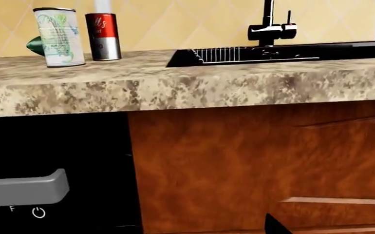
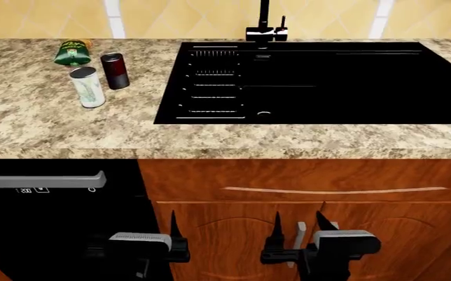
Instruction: Pick the cans from the counter and place them in their designated side in the cabinet.
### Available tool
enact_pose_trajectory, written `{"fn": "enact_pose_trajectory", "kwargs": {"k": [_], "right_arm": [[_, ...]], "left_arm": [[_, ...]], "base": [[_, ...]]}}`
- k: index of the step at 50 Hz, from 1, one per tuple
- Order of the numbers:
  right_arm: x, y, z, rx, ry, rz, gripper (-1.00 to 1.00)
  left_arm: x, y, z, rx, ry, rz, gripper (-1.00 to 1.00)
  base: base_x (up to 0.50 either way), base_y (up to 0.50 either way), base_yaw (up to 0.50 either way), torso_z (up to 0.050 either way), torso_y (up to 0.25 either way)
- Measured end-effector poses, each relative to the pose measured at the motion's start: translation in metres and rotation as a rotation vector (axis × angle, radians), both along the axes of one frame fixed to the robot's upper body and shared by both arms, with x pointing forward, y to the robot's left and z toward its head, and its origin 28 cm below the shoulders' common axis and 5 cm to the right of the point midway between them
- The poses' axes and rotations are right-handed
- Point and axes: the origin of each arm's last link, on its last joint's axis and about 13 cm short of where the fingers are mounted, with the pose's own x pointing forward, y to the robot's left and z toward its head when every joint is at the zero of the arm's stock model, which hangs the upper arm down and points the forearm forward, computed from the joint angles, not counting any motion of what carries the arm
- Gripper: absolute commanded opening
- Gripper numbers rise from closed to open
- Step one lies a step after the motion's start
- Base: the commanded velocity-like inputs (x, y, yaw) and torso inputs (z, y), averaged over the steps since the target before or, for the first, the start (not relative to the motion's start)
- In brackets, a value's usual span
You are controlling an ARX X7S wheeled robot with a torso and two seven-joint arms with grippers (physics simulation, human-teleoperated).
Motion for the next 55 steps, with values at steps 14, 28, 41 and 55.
{"fn": "enact_pose_trajectory", "kwargs": {"k": [14, 28, 41, 55], "right_arm": [[-0.0007, 0.0001, 0.0004, 0.014, -0.005, 0.018, 1.00], [-0.0012, -0.0006, 0.0007, 0.020, -0.007, 0.022, 1.00], [-0.0018, -0.0001, 0.0007, 0.003, -0.010, 0.026, 1.00], [-0.0021, 0.0003, 0.0005, -0.001, -0.011, 0.027, 1.00]], "left_arm": [[0.0002, -0.0013, -0.0002, 0.017, 0.006, -0.020, 1.00], [0.0002, -0.0021, -0.0004, 0.019, 0.011, -0.027, 1.00], [-0.0003, -0.0018, -0.0004, 0.024, 0.002, -0.021, 1.00], [-0.0005, -0.0016, -0.0009, 0.029, 0.001, -0.018, 1.00]], "base": [[0.00, 0.00, 0.00, 0.050, 0.000], [0.00, 0.05, 0.00, 0.046, 0.000], [0.00, 0.50, 0.00, 0.000, 0.000], [0.00, 0.50, 0.00, 0.000, 0.000]]}}
